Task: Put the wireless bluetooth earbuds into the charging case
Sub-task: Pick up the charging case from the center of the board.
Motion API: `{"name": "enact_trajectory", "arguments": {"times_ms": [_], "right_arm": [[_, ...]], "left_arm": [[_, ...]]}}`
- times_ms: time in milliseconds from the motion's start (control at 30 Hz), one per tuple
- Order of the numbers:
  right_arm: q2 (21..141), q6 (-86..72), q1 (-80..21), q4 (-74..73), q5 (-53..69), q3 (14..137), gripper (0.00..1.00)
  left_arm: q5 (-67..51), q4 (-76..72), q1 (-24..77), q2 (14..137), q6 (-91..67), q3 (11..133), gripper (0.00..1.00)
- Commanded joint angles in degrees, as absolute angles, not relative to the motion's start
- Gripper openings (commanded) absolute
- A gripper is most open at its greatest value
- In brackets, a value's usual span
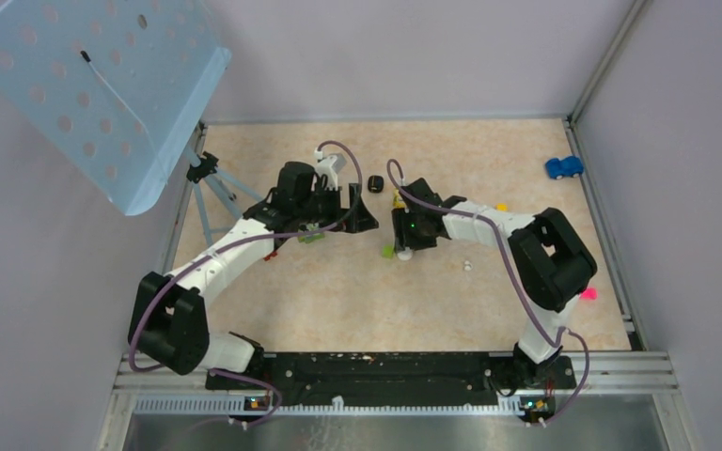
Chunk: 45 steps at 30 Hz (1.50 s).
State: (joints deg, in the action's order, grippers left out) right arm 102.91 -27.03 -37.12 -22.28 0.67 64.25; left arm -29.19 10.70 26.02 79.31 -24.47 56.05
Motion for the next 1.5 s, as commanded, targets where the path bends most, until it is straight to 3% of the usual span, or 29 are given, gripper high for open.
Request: {"name": "enact_trajectory", "arguments": {"times_ms": [0, 133, 233, 433, 733, 867, 1000, 1133, 1467], "right_arm": [[104.74, -25.59, -38.12, -21.95, -3.04, 66.55, 0.51], [103.26, -25.49, -38.14, -20.41, -3.34, 64.62, 0.38], [101.38, -24.57, -38.14, -19.70, -3.38, 63.18, 0.37], [100.14, -22.50, -38.14, -19.05, -4.83, 59.89, 0.47], [99.58, -21.86, -38.14, -17.16, -4.88, 58.64, 0.50], [99.44, -20.68, -38.85, -18.02, -7.03, 58.69, 0.56], [98.24, -20.41, -39.67, -17.81, -9.90, 57.13, 0.55], [96.83, -19.63, -40.68, -17.49, -13.32, 55.87, 0.48], [96.27, -18.42, -41.66, -14.69, -12.04, 54.27, 0.48]], "left_arm": [[-30.58, 8.61, 25.13, 79.22, -26.80, 56.88, 0.97], [-32.30, 8.70, 23.79, 79.95, -29.81, 57.12, 0.96], [-35.32, 8.41, 22.37, 81.23, -32.41, 57.27, 0.96], [-40.33, 6.73, 20.78, 83.89, -36.10, 57.66, 0.95], [-40.23, 5.37, 20.81, 84.46, -37.38, 57.05, 0.95], [-37.99, 6.16, 20.79, 84.12, -37.51, 57.16, 0.99], [-37.65, 6.84, 20.70, 84.74, -37.97, 57.60, 0.99], [-37.55, 6.94, 20.69, 85.17, -39.01, 57.59, 0.99], [-40.12, 9.47, 20.68, 88.32, -38.38, 59.38, 0.99]]}}
